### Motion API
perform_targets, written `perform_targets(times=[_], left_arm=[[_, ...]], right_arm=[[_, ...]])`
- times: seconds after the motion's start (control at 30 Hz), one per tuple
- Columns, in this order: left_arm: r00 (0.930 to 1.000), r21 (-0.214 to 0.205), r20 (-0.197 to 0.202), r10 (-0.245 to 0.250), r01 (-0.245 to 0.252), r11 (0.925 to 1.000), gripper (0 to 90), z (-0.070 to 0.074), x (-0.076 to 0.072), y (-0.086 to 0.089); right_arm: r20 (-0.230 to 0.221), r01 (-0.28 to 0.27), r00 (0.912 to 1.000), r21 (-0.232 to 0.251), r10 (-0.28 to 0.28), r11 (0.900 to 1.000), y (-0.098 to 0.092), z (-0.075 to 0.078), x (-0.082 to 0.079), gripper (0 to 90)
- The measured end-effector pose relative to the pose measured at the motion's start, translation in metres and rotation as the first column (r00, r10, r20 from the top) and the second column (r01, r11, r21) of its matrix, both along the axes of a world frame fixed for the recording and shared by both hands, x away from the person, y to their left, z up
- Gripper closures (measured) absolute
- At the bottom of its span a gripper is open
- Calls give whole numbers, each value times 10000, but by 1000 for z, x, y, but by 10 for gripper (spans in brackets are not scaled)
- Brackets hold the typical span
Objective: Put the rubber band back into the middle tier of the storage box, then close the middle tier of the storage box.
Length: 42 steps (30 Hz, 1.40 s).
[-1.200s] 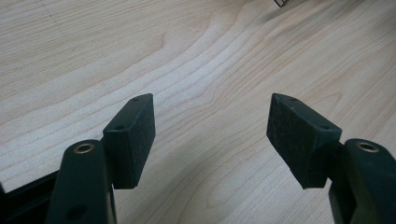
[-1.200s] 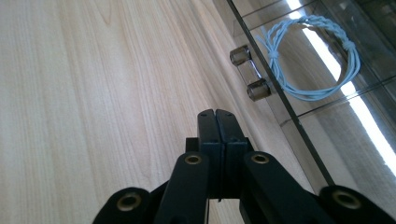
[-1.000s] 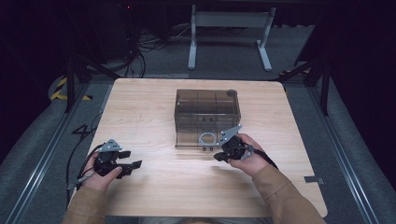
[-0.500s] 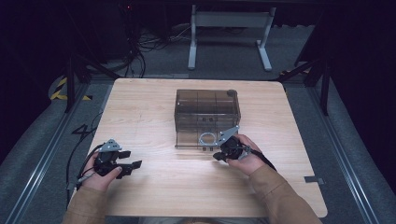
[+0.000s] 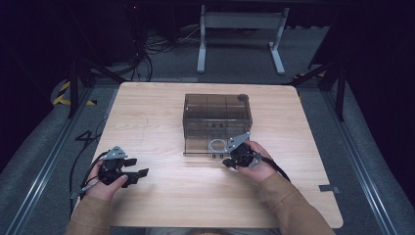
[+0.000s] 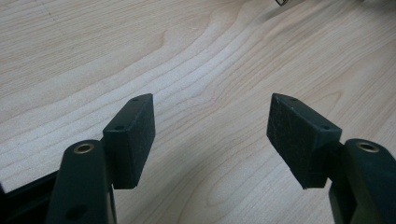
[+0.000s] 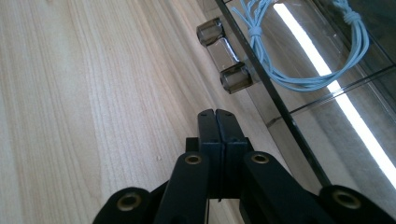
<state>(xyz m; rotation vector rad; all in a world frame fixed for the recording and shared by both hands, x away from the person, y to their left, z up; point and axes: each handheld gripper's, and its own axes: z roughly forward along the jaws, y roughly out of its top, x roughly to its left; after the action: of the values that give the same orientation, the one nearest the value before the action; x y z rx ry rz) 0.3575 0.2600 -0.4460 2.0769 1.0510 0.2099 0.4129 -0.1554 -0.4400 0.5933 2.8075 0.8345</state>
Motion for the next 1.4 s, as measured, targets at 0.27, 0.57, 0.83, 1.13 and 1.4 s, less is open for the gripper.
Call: perform_targets(times=[0.27, 0.57, 0.83, 1.13, 1.4], left_arm=[[10000, -33, 12, 25, -25, 10000, 336, 0, 0, 0], [10000, -23, -3, 8, -8, 10000, 335, 0, 0, 0], [10000, 37, -4, -47, 47, 10000, 335, 0, 1, -1], [10000, 16, -5, -50, 50, 10000, 335, 0, 1, -1], [10000, 12, -10, -58, 58, 10000, 335, 0, 1, -1]], right_arm=[[79, 127, 9999, 137, -128, 9998, 1, -2, 3, 900], [120, 145, 9998, 178, -147, 9997, 1, -2, 3, 900], [194, 184, 9996, 264, -189, 9995, 1, -2, 6, 900], [109, 168, 9998, 543, -175, 9984, 3, -2, 8, 900], [-11, 205, 9998, 648, -205, 9977, 3, -1, 9, 900]])
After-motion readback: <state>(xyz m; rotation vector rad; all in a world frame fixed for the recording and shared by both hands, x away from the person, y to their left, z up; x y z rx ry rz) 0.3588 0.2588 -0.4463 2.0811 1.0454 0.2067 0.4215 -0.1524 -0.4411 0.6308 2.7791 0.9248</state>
